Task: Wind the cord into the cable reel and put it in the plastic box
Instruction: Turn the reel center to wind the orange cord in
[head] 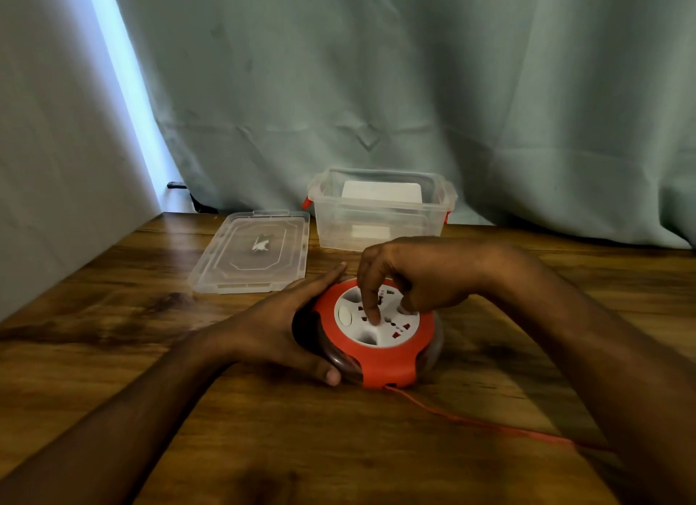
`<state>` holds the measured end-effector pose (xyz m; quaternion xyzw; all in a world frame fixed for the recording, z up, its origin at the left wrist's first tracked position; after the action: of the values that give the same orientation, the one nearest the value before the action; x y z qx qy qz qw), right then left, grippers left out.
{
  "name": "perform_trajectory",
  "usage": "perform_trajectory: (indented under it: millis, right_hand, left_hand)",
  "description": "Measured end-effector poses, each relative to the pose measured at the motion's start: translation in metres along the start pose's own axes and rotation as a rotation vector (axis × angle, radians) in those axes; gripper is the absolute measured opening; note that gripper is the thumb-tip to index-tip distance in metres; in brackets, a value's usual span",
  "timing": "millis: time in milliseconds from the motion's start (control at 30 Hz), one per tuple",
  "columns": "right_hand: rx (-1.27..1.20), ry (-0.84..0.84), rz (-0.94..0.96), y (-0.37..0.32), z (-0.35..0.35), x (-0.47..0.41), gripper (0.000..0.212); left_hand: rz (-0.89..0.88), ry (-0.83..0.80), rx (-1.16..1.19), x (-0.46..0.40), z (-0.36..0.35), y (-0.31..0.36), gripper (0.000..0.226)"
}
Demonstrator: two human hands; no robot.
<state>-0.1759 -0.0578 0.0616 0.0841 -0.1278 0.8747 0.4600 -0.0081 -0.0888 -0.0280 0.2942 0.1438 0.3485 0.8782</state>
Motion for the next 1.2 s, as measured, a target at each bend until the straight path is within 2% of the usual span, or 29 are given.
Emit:
perform_trajectory:
  millis: [200, 567, 767, 1033, 1200]
  right_hand:
    - [-0.062, -0.066, 0.056, -0.004, -0.009, -0.002, 0.055]
    - [-0.056, -0.025, 0.015, -0.002, -0.013, -0.01, 0.059]
    - [-0.041, -0.051, -0.006, -0.002, -0.012, -0.005, 0.068]
    - [0.098, 0.011, -0.026, -0.005, -0.003, -0.002, 0.061]
    - [0.193, 0.128, -0.065, 0.0, -0.001, -0.008, 0.066]
  left_hand:
    - [0.001, -0.003, 0.01, 0.001, 0.001, -0.001, 0.134]
    - [0.013, -0.005, 0.015, 0.0, 0.001, -0.002, 0.132]
    - [0.019, 0.003, 0.003, -0.001, 0.0, -0.004, 0.135]
    - [0.026, 0.006, 0.019, -0.001, 0.0, -0.005, 0.136]
    - [0.019, -0.001, 0.019, -0.001, 0.0, -0.003, 0.136]
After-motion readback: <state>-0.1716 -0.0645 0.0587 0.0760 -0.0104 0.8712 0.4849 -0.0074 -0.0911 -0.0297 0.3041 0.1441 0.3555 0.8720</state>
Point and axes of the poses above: each hand's wrist, its own x-axis away from the middle knuckle, its own z-axis out of the back of the hand, y = z × x, the point moved 6 cm from there along -x, towards the middle knuckle, and after that the axes turned 1 degree about -z, right-handed, at the moved point
